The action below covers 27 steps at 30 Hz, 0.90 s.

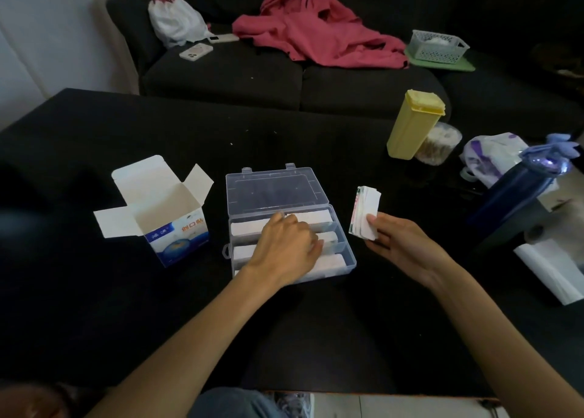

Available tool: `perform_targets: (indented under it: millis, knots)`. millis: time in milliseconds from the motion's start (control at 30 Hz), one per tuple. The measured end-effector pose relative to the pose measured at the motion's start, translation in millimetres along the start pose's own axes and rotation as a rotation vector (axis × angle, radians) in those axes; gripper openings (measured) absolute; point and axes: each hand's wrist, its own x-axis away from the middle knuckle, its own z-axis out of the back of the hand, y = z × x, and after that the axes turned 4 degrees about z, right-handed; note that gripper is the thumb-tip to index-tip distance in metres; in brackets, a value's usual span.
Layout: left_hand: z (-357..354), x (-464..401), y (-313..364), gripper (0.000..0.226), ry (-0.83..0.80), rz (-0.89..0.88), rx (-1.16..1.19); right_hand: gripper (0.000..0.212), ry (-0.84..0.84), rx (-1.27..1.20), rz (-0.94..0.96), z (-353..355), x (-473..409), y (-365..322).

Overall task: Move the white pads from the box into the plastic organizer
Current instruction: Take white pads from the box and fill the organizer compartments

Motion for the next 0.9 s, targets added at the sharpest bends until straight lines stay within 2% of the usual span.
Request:
perform_targets:
  millis: [333,433,500,600,633,700,767,900]
  knots:
    - [7,9,-8,0.031,-0.159,0.028,0.144,0.018,-0.013,-0.048,-0.042,-5,-3,5]
    - [11,15,-8,0.032,-0.142,0.003,0.147,0.019,-0.013,-0.027,-0.037,-6,-2,5]
    - [17,16,-6,0.03,-0.062,0.027,0.21,0.016,-0.036,-0.01,-0.034,-10,-1,6]
    - [28,8,2,0.026,0.029,0.29,0.526,0.011,-0.108,0.041,-0.032,-18,1,8]
    - [33,3,3,0.026,-0.004,0.394,0.708,0.013,-0.141,0.065,-0.031,-22,1,9]
    - [42,-4,4,0.023,-0.107,0.493,1.018,0.018,-0.19,0.098,-0.026,-29,3,10]
    - [50,-8,1,0.02,-0.198,0.539,1.153,0.019,-0.212,0.097,-0.022,-35,4,9]
    - [55,-7,-10,0.02,-0.34,0.667,1.229,0.022,-0.271,0.101,-0.021,-37,5,6]
